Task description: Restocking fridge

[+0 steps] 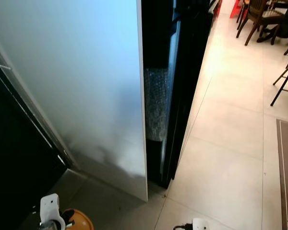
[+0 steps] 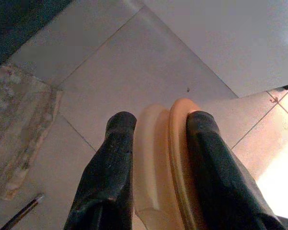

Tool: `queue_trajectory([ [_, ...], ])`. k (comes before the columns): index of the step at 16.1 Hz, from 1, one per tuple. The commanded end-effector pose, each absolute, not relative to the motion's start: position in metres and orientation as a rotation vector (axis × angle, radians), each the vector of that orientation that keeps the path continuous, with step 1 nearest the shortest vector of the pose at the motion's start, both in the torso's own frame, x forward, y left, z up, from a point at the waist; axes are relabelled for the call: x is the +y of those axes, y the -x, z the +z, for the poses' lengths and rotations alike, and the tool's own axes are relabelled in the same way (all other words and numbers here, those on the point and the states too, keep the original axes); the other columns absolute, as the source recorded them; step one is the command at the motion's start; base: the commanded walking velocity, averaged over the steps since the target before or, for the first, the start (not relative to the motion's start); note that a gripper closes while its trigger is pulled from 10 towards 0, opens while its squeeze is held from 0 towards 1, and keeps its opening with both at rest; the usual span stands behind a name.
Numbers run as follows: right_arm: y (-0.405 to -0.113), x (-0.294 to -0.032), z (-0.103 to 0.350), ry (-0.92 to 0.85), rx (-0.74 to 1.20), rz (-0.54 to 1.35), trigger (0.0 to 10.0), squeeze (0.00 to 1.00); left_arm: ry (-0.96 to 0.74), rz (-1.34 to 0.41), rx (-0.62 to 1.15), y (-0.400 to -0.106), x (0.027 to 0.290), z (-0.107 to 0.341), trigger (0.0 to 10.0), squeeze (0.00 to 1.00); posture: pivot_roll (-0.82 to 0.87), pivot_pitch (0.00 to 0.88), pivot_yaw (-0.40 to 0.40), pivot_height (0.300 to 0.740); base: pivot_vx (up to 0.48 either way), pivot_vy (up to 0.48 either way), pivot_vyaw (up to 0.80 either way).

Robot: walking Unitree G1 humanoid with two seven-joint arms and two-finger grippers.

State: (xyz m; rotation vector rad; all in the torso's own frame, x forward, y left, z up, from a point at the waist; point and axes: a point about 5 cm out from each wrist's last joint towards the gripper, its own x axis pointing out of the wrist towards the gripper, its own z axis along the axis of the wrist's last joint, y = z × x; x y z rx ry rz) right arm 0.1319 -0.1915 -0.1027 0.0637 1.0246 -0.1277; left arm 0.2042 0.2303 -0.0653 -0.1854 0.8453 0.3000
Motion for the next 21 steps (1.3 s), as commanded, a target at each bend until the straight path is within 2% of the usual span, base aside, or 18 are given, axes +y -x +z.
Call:
queue_trajectory([
  [1, -0.133, -0.190, -0.103, -0.067, 1.020, -0.134, 10.0, 0.00, 0.177, 0.296, 0.855, -0.201, 0.232, -0.067, 10.0, 0.00, 0.03, 0.000, 0.042, 0.740, 0.281, 0.000, 0.00],
  [4, -0.133, -0.190, -0.103, -0.071, 1.021, -0.136, 10.0, 0.00, 0.151, 0.271, 0.889, -0.192, 0.231, -0.072, 10.0, 0.00, 0.03, 0.000, 0.044, 0.740, 0.282, 0.000, -0.72],
  [9, -0.133, -0.190, -0.102, -0.061, 1.015, -0.142, 10.0, 0.00, 0.133, 0.300, 0.912, -0.181, 0.243, -0.074, 10.0, 0.00, 0.03, 0.011, 0.043, 0.740, 0.056, 0.000, 0.00],
  [14, -0.132, -0.191, -0.102, -0.083, 1.008, -0.202, 10.0, 0.00, 0.125, 0.292, 0.934, -0.176, 0.244, -0.077, 10.0, 0.00, 0.02, 0.013, 0.042, 0.740, 0.000, 0.000, 0.00],
  [21, -0.131, -0.192, -0.103, -0.084, 1.012, -0.217, 10.0, 0.00, 0.115, 0.283, 0.957, -0.171, 0.241, -0.080, 10.0, 0.00, 0.02, 0.013, 0.040, 0.740, 0.000, 0.000, -0.73],
])
